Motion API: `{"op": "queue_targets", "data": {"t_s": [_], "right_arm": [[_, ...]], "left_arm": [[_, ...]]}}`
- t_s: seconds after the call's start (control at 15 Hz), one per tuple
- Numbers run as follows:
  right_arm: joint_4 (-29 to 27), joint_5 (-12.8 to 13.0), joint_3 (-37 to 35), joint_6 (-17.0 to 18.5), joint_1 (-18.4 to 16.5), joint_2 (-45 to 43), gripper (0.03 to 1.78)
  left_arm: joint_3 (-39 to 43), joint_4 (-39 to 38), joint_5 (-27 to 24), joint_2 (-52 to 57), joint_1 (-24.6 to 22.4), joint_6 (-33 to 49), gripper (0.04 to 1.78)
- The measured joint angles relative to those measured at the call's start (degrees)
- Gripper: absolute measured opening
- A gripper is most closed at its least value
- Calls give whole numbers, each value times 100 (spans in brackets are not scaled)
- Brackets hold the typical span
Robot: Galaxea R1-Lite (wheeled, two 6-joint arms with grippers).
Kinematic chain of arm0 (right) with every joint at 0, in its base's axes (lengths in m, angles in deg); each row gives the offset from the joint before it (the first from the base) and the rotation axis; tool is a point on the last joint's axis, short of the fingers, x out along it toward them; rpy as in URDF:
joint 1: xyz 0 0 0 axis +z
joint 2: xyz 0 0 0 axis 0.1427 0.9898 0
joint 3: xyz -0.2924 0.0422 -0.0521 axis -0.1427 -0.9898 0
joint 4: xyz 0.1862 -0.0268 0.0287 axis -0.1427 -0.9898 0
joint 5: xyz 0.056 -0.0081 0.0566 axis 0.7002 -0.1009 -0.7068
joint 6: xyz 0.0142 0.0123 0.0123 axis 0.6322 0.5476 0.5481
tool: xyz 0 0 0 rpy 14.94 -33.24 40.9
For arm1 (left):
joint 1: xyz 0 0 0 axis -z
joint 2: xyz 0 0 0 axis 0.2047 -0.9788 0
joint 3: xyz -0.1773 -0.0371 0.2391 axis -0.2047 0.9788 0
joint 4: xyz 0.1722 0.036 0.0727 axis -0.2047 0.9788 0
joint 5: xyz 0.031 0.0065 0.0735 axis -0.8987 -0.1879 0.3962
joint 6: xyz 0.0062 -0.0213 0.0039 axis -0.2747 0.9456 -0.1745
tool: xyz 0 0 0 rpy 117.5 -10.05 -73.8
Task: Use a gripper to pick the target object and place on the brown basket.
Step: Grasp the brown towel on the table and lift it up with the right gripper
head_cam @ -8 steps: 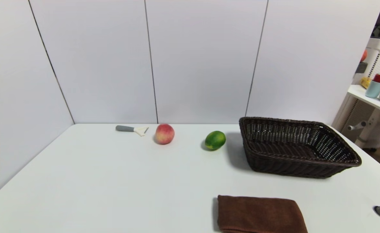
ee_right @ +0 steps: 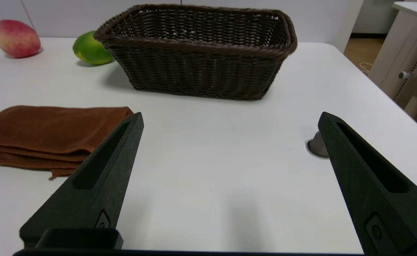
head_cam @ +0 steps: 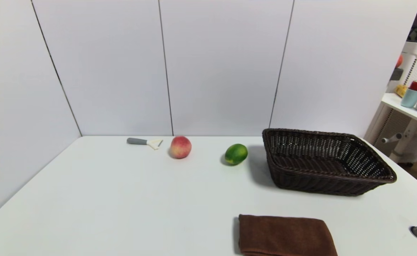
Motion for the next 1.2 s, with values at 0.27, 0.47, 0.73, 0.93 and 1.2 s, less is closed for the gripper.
{"op": "queue_targets", "data": {"t_s": [0.27,0.47,0.73,0.93,1.2], "right_arm": [[11,-232,1358,-660,149,1443,170],[-204,-1143,2615,-1754,336,2700,170],[-1694,-3029,4190,-3532,736,4197,170],[-3170,-3167,4918,-4472,1268,5129,170],[-3506,-2280,5196,-4546,1894,6179,170]], "left_arm": [[0,0,0,0,0,2,169],[0,0,0,0,0,2,169],[0,0,0,0,0,5,169],[0,-2,0,0,0,2,169],[0,0,0,0,0,7,169]]}}
